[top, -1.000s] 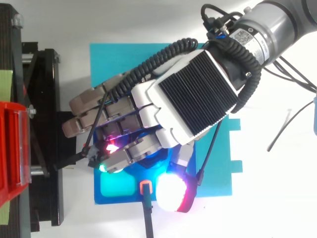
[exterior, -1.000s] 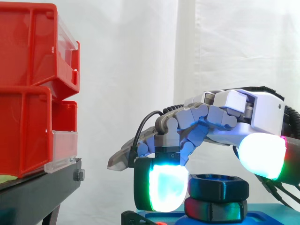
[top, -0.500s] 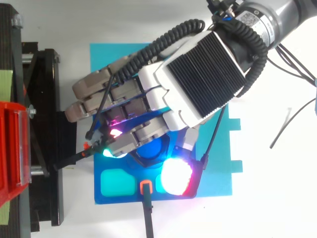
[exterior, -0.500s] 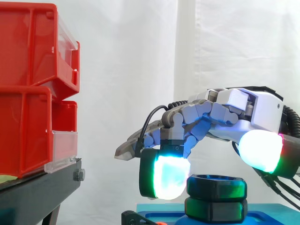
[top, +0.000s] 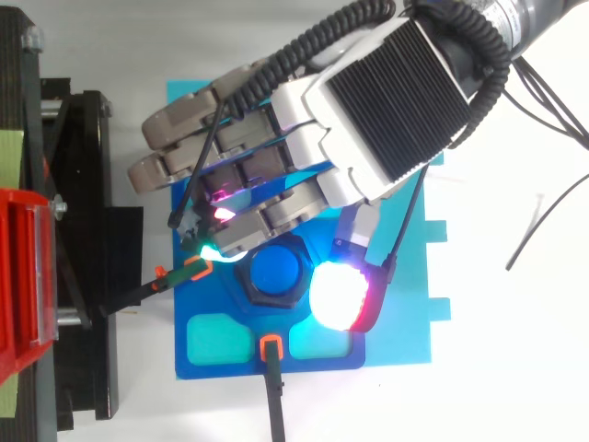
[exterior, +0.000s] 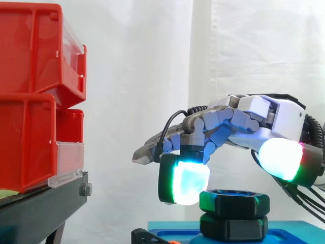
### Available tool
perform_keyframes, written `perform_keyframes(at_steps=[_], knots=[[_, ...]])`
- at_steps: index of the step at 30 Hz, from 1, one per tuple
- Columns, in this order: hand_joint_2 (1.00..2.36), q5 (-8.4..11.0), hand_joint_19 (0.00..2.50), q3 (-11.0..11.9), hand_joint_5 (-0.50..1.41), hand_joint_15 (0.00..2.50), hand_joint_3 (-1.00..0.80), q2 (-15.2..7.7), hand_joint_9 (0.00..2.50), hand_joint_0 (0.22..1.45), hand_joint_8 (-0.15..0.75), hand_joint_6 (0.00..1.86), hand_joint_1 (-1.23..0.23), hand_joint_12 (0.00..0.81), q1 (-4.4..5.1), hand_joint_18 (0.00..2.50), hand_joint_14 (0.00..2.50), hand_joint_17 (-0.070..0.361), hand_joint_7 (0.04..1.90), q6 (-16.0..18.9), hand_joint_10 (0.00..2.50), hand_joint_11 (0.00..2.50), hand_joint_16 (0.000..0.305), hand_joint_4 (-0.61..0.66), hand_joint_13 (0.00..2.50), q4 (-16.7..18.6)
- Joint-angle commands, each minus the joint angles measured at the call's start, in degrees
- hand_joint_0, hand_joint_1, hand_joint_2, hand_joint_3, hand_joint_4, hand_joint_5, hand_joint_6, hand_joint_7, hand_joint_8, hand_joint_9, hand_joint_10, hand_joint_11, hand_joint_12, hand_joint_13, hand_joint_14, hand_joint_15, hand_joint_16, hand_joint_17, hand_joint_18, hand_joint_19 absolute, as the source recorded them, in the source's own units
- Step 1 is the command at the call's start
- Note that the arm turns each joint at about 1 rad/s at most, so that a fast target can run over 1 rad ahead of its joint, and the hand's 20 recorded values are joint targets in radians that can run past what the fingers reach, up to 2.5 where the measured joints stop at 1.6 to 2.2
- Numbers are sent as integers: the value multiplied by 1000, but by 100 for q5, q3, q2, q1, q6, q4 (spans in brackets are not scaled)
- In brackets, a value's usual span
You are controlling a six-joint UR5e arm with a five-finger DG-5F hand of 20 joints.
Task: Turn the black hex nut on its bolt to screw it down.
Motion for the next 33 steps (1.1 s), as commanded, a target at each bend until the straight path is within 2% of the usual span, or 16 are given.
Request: perform_keyframes(at_steps=[1, 4, 7, 13, 14, 19, 23, 28, 33], knots=[[1000, -65, 252, 1, -49, 115, -500, 9, 1060, 486, 301, 724, -145, 368, -51, 553, 4, 115, 1145, 70, 7, 236, 51, 152, 611, 84], [1000, -82, 252, 1, -49, 116, -500, 0, 1059, 487, 305, 722, -147, 371, -86, 555, 4, 115, 1140, 193, 8, 241, 51, 160, 613, 207], [1000, -188, 260, 63, -47, 119, -500, 9, 1061, 488, 302, 708, -150, 369, -95, 557, 5, 115, 1155, 351, 7, 241, 51, 169, 614, 357], [1000, -214, 254, 194, -44, 114, -500, 9, 1062, 488, 306, 672, -153, 370, -16, 561, 4, 115, 1185, 518, 7, 240, 51, 183, 616, 418], [1000, -153, 253, 265, -44, 116, -500, 9, 1059, 488, 306, 664, -153, 371, 63, 562, 4, 115, 1199, 527, 7, 240, 51, 182, 616, 321], [1000, 173, 254, 247, -42, 117, -500, 9, 1059, 489, 307, 644, -156, 372, 212, 564, 4, 115, 1222, 509, 8, 246, 51, 186, 616, 163], [1000, 278, 253, 247, -40, 114, -500, 9, 1059, 489, 302, 639, -159, 369, 309, 564, 4, 115, 1231, 465, 7, 242, 51, 171, 617, 49], [1000, 375, 254, 247, -37, 113, -500, 0, 1066, 490, 307, 644, -164, 370, 397, 567, 4, 114, 1233, 448, 8, 240, 51, 171, 622, -259], [1000, 428, 256, 247, -36, 116, -500, 0, 1085, 494, 304, 675, -168, 367, 441, 570, 3, 113, 1198, 395, 8, 243, 50, 150, 627, -435]])
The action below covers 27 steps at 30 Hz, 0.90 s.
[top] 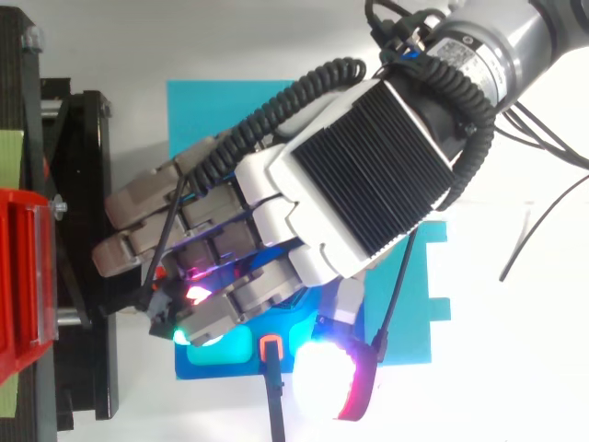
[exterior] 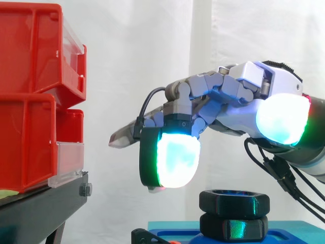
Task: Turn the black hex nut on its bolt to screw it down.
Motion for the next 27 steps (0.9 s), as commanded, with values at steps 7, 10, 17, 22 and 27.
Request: perform_keyframes(at_steps=[7, 10, 17, 22, 27], knots=[[1000, 8, 253, -10, -32, 112, -500, 2, 1107, 498, 299, 702, -177, 361, 28, 572, 4, 111, 1193, -147, 7, 239, 50, 115, 642, -231], [1000, 0, 256, -10, -32, 113, -500, 2, 1112, 499, 295, 711, -179, 356, 10, 574, 5, 110, 1188, -138, 9, 241, 49, 102, 646, -231], [1000, -53, 260, -10, -34, 119, -500, -7, 1125, 500, 296, 729, -182, 353, -25, 586, 4, 109, 1173, -155, 7, 240, 49, 93, 657, -240], [1000, -88, 261, -18, -31, 114, -500, -7, 1123, 503, 293, 726, -188, 353, -60, 588, 4, 109, 1170, -182, 7, 224, 48, 93, 657, -222], [1000, -141, 261, -10, -31, 122, -500, -7, 1123, 503, 294, 725, -190, 352, -104, 592, 4, 109, 1177, -182, 7, 231, 48, 89, 662, -196]])
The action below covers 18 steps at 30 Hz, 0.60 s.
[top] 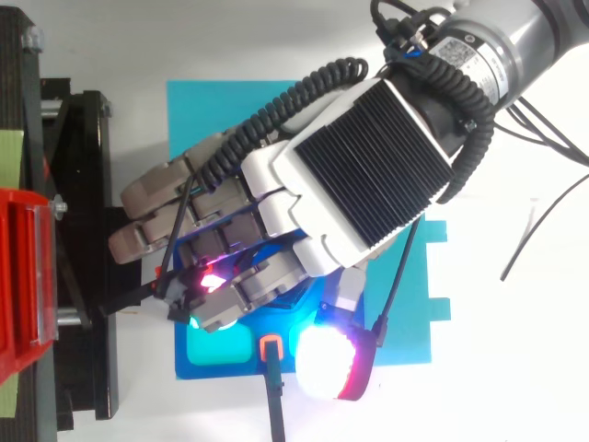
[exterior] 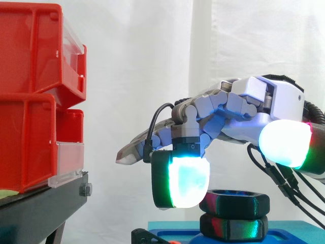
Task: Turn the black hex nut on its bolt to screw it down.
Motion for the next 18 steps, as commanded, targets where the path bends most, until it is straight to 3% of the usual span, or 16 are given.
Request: perform_keyframes(at_steps=[1, 11, 14, 18], knots=[[1000, -43, 261, 4, -31, 119, -500, -3, 1123, 504, 292, 725, -191, 352, -25, 591, 3, 108, 1187, -5, 7, 235, 48, 90, 662, 14], [1000, -139, 260, -5, -32, 119, -500, -3, 1123, 505, 294, 727, -190, 353, -104, 593, 4, 108, 1175, -5, 7, 235, 48, 99, 662, 119], [1000, -166, 274, -5, -34, 130, -500, -3, 1114, 497, 292, 712, -46, 355, -122, 583, 4, 112, 1179, -5, 7, 242, 50, 112, 651, 145], [1000, -183, 272, -5, -33, 127, -500, -3, 1106, 492, 296, 690, -39, 359, -139, 585, 4, 113, 1193, 3, 8, 242, 50, 129, 650, 145]])
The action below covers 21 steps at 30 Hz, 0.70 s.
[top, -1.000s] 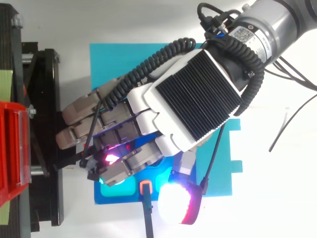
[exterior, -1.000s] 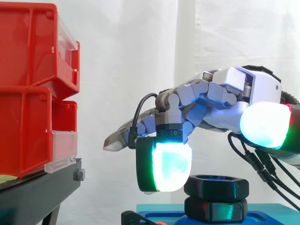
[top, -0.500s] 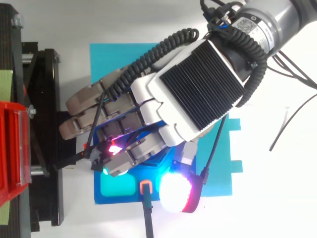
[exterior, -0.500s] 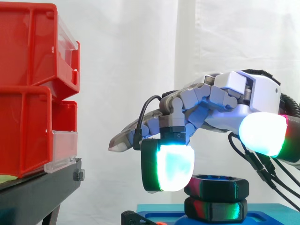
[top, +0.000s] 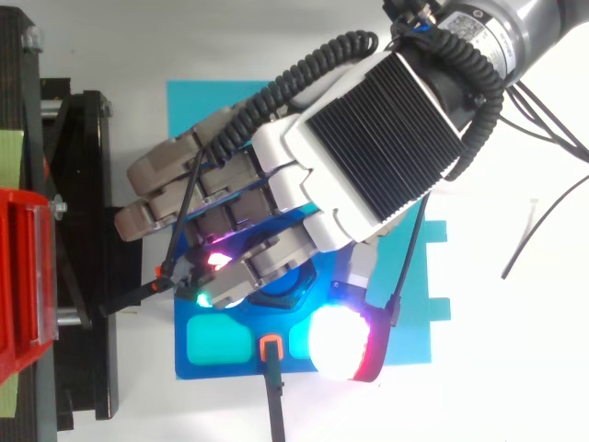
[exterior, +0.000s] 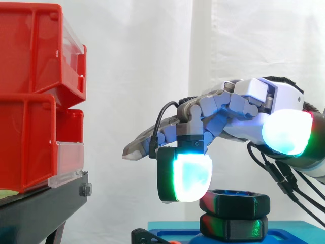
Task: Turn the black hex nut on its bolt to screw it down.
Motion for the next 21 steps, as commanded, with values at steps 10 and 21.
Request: perform_keyframes(at_steps=[10, 21], knots=[[1000, -58, 266, -1, -29, 119, -500, -3, 1064, 472, 307, 528, -68, 378, -68, 588, 5, 120, 1373, -1, 7, 227, 53, 205, 636, 60], [1000, -154, 257, -1, -43, 118, -500, -3, 1038, 448, 313, 502, -152, 391, -129, 584, 4, 126, 1315, -1, 6, 223, 56, 263, 625, 113]])
